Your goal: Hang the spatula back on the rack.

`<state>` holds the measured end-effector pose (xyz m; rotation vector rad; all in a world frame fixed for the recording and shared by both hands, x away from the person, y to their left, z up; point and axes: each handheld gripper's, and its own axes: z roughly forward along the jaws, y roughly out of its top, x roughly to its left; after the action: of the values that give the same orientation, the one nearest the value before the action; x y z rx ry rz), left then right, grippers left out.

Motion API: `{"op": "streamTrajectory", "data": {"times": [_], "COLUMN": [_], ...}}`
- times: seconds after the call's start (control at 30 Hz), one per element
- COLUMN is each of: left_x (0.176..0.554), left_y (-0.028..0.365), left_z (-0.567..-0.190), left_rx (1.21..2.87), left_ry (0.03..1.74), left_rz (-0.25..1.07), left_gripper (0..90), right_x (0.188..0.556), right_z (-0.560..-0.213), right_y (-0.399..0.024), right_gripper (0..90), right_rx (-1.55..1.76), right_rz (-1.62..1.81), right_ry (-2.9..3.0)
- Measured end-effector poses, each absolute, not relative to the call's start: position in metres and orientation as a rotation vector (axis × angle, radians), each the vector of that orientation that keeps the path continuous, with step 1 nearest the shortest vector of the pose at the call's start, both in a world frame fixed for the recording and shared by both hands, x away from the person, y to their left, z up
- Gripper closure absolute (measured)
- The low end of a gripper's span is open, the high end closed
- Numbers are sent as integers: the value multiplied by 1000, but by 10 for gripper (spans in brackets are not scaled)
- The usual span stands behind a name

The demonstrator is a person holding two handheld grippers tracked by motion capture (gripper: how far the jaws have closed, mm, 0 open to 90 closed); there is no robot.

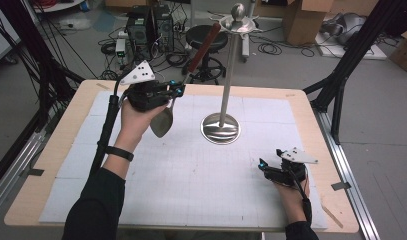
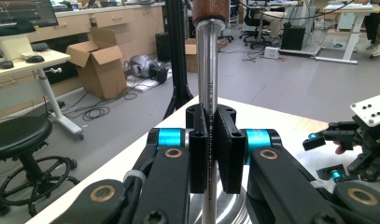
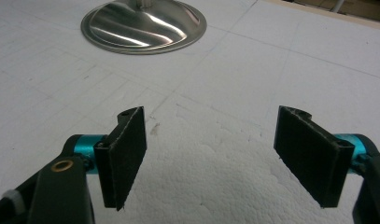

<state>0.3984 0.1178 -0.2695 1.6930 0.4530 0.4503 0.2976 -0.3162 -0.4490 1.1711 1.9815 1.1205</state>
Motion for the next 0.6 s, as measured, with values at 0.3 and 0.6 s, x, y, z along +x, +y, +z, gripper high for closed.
{"op": "streamTrajectory", "data": {"times": [0.3, 0.6], "left_x": [403, 408], "left_y": [107, 99], "left_z": [-274, -278], "left_rx": [1672, 1634], "left_ry": [452, 448], "left_rz": [454, 489], "left_gripper": [843, 843], "right_x": [297, 297], "right_z": [-449, -449], "right_y": [-315, -315], "right_gripper": [245, 245], "right_rx": [1161, 1160], "right_rz": [1116, 1115], "right_ry": [1988, 1992]}}
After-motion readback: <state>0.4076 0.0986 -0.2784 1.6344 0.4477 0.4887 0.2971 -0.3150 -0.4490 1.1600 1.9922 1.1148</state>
